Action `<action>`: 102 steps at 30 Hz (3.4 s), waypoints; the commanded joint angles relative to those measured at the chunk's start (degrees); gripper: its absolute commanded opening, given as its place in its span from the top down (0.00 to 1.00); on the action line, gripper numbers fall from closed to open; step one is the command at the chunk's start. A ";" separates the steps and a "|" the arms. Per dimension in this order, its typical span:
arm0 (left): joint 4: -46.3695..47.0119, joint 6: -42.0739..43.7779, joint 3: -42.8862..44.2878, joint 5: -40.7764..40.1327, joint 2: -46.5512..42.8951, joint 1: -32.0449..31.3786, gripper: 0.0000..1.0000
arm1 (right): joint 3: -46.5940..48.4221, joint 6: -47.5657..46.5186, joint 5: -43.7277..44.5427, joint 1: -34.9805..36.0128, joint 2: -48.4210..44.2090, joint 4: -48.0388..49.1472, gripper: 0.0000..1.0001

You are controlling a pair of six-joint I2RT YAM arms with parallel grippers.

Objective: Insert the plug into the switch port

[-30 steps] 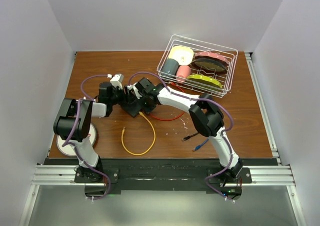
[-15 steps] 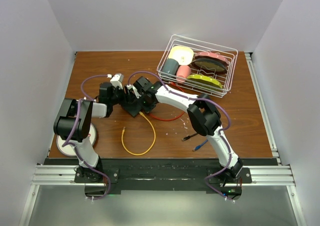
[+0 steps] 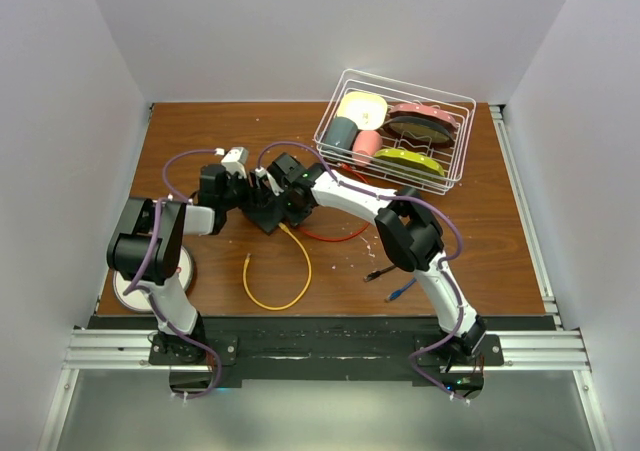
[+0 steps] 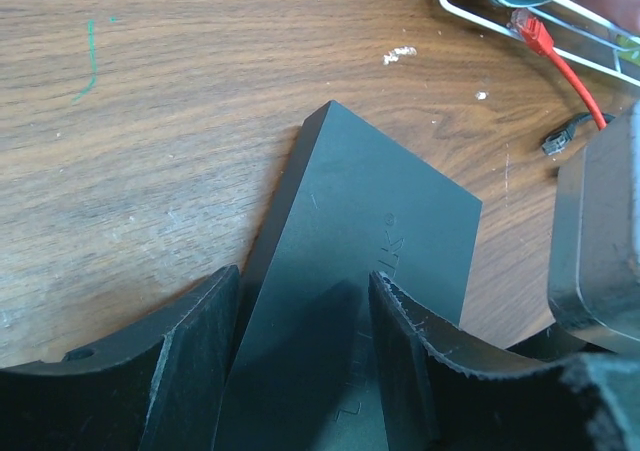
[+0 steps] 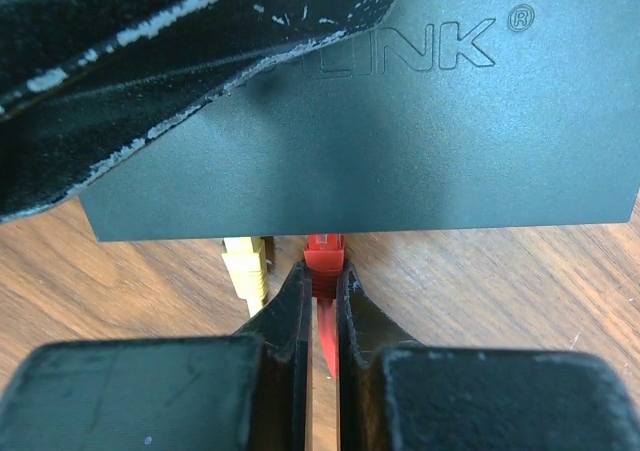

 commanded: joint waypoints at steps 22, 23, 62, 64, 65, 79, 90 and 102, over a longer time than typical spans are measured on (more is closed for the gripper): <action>-23.31 -0.50 5.98 3.12 -7.09 -3.57 0.16 | -12.88 3.49 -8.10 1.37 -7.33 29.32 0.48; -23.66 -0.32 6.42 2.77 -7.35 -3.40 0.16 | -13.58 3.49 -8.19 1.28 -7.50 29.32 0.46; -15.58 -6.30 2.56 6.37 -21.33 -2.60 0.17 | -35.37 2.17 8.15 -7.59 -33.52 30.63 0.04; -15.40 -6.39 2.56 6.89 -20.98 -2.60 0.18 | -37.48 2.44 9.03 -10.05 -33.52 30.72 0.05; -14.97 -6.47 2.47 7.42 -20.54 -2.69 0.18 | -37.93 2.53 10.17 -10.58 -32.91 30.72 0.05; -13.82 -5.77 1.86 9.18 -19.40 -2.69 0.21 | -33.19 3.41 12.46 -11.64 -21.40 30.20 0.28; -13.91 -5.15 2.21 10.23 -18.87 -2.69 0.23 | -35.90 0.33 10.53 -11.99 -24.29 33.53 0.27; -14.08 -4.63 2.47 10.94 -17.29 -2.69 0.24 | -35.21 -0.99 12.29 -13.05 -23.07 33.80 0.28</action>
